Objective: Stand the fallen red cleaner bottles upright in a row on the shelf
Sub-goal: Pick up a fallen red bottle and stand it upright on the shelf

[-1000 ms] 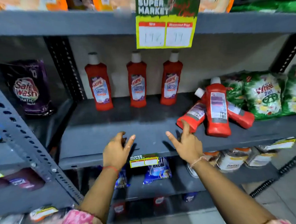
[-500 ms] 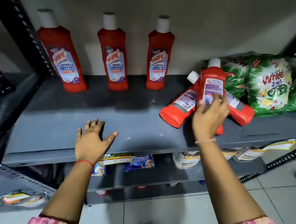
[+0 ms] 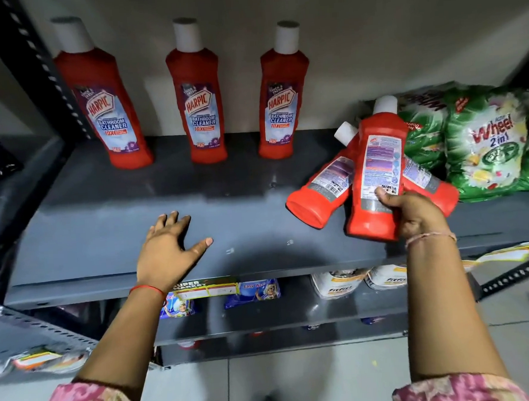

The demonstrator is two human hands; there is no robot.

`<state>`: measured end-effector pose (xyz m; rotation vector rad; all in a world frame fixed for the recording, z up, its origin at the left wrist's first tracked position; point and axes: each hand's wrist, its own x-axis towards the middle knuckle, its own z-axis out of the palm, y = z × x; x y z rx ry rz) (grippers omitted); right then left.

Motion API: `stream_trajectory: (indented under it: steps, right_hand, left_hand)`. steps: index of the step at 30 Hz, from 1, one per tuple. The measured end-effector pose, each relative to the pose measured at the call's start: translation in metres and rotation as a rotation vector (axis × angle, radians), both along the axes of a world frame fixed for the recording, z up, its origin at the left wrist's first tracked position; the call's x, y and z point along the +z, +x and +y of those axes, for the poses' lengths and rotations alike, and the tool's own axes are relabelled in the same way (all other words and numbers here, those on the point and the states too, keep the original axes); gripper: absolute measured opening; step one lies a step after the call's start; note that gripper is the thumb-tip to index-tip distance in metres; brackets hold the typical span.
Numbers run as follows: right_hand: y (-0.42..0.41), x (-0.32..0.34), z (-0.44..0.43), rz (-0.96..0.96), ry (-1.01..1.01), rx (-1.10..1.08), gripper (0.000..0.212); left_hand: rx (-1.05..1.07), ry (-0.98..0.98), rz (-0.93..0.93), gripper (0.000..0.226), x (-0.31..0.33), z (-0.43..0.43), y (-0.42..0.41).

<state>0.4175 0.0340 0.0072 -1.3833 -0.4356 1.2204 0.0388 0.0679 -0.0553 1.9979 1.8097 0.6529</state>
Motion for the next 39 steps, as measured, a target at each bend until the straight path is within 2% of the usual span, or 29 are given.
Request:
stream_trajectory:
  steps: [4,8,16,23,31,36,39]
  right_hand:
    - [-0.015,0.004,-0.008,0.023,0.107,-0.027,0.037]
    - [-0.052,0.022,-0.007,-0.004,0.273,0.032,0.025]
    - [-0.196,0.009,0.048,-0.057,0.457,0.201,0.047]
    - [-0.307,-0.019,0.109,-0.123,0.494,0.265,0.054]
    - [-0.371,-0.043,0.152,-0.138,0.539,0.334,0.053]
    - [-0.377,-0.052,0.155,-0.155,0.533,0.372,0.053]
    - [-0.375,-0.051,0.15,-0.273,0.533,0.373,0.058]
  left_hand:
    - [-0.014,-0.022,0.003,0.068,-0.001,0.0,-0.002]
    - [-0.038,-0.033,0.001,0.069,-0.001,0.002,-0.005]
    - [0.036,-0.042,0.002,0.065,0.004,0.0,-0.062]
    - [0.143,-0.069,0.065,0.073,0.008,-0.002,-0.149]
    - [0.136,-0.016,0.145,0.099,0.003,0.002,-0.155]
    - [0.123,-0.02,0.153,0.096,-0.002,0.005,-0.155]
    - [0.137,-0.02,0.13,0.087,-0.002,0.006,-0.154]
